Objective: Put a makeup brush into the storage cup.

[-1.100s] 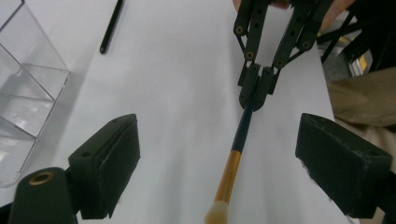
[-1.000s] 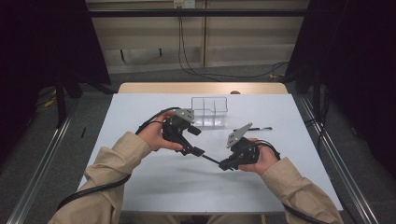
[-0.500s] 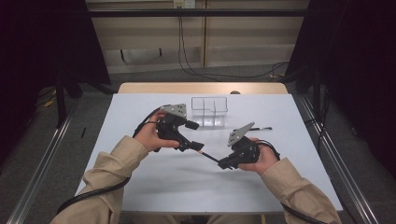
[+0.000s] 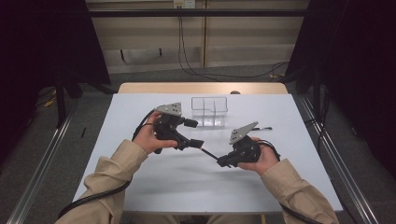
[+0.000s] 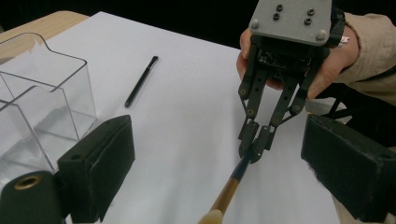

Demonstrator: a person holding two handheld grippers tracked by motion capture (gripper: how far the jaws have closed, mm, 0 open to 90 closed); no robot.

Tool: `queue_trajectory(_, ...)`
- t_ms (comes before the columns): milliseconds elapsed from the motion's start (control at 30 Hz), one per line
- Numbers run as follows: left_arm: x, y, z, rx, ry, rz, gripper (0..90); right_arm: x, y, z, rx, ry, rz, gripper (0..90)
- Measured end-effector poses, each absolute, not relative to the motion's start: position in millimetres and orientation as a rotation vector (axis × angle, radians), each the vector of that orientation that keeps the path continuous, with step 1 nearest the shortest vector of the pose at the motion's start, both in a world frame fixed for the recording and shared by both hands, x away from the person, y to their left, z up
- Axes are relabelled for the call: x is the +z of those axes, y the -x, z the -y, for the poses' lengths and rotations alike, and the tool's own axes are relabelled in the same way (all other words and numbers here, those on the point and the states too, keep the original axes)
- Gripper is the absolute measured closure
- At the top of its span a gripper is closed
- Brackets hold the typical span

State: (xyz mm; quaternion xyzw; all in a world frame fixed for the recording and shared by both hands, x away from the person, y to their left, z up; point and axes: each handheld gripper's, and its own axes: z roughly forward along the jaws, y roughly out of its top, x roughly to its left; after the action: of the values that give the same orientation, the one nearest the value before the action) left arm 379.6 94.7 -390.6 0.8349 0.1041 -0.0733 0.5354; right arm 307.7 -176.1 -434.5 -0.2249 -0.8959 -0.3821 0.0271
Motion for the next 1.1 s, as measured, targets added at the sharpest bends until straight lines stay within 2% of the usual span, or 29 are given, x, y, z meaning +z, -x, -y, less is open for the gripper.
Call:
queue_trajectory(433, -393.2, -379.2, -94.2, -0.175, -1.949, -0.263, 9.8, -428.5, -308.2, 180.3, -1.379, 0.808, 2.708, 85.7)
queue_trajectory(667, -393.5, -378.4, -91.2, -0.172, -1.938, -0.268, 13.4, -423.3, -308.9, 178.4, -1.491, 0.864, 2.679, 85.6)
queue_trajectory(933, -392.2, -377.6, -89.2, -0.183, -1.912, -0.255, 24.1, -419.8, -310.4, 175.1, -1.558, 0.902, 2.661, 85.7)
queue_trajectory(1100, -390.7, -378.0, -88.3, -0.202, -1.895, -0.269, 35.8, -417.7, -311.6, 172.7, -1.610, 0.940, 2.639, 85.7)
